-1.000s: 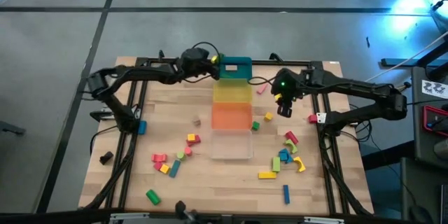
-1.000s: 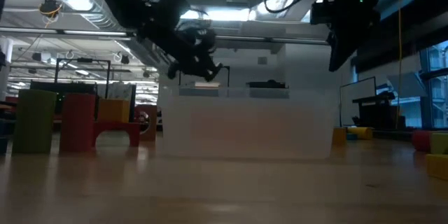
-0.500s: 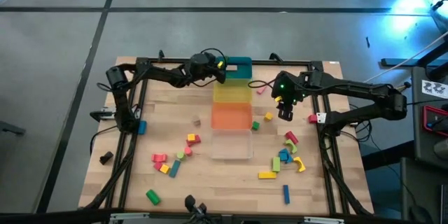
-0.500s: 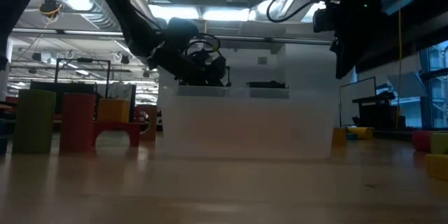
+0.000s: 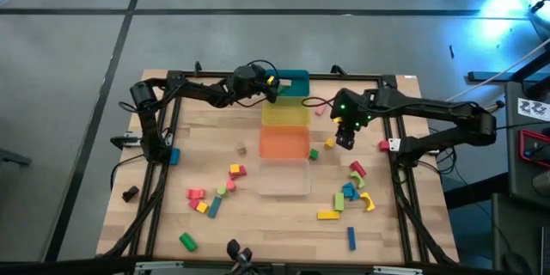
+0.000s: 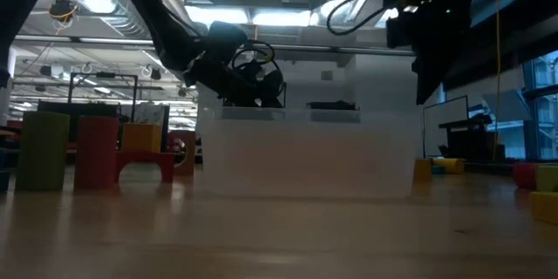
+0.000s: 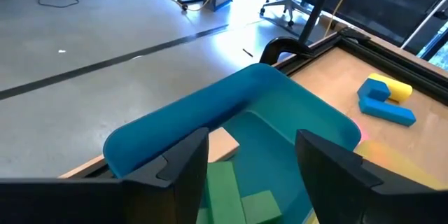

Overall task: Sort blocks by size
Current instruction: Put the yellow square block into the yellow bin

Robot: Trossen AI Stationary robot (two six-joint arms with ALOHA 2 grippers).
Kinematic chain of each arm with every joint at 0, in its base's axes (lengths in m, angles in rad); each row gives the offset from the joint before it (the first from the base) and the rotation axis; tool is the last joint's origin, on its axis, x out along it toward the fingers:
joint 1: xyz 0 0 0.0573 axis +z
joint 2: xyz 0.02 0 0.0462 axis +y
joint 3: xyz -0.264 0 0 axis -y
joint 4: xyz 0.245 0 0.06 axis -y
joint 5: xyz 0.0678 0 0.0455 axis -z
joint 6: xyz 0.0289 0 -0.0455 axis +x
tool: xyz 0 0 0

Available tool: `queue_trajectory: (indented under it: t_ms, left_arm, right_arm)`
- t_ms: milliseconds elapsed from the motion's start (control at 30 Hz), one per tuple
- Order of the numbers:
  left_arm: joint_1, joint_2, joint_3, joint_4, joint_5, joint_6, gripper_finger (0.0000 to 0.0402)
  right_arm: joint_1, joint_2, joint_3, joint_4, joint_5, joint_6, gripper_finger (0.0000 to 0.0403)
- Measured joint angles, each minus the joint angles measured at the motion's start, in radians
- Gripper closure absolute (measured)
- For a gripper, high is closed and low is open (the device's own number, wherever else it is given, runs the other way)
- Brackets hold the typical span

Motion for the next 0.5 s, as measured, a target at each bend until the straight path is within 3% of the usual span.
queue_trajectory:
  t_ms: [233,500]
  left_arm:
    - [0.0,-0.001,0.0,0.0,0.0,0.004,0.0205]
    - [0.0,-0.04,0.0,-0.007,0.001,0.054,0.0205]
  right_arm:
    - [0.0,0.101,0.0,0.0,0.0,0.083,0.0166]
    - [0.001,0.216,0.0,0.007,0.0,0.103,0.0158]
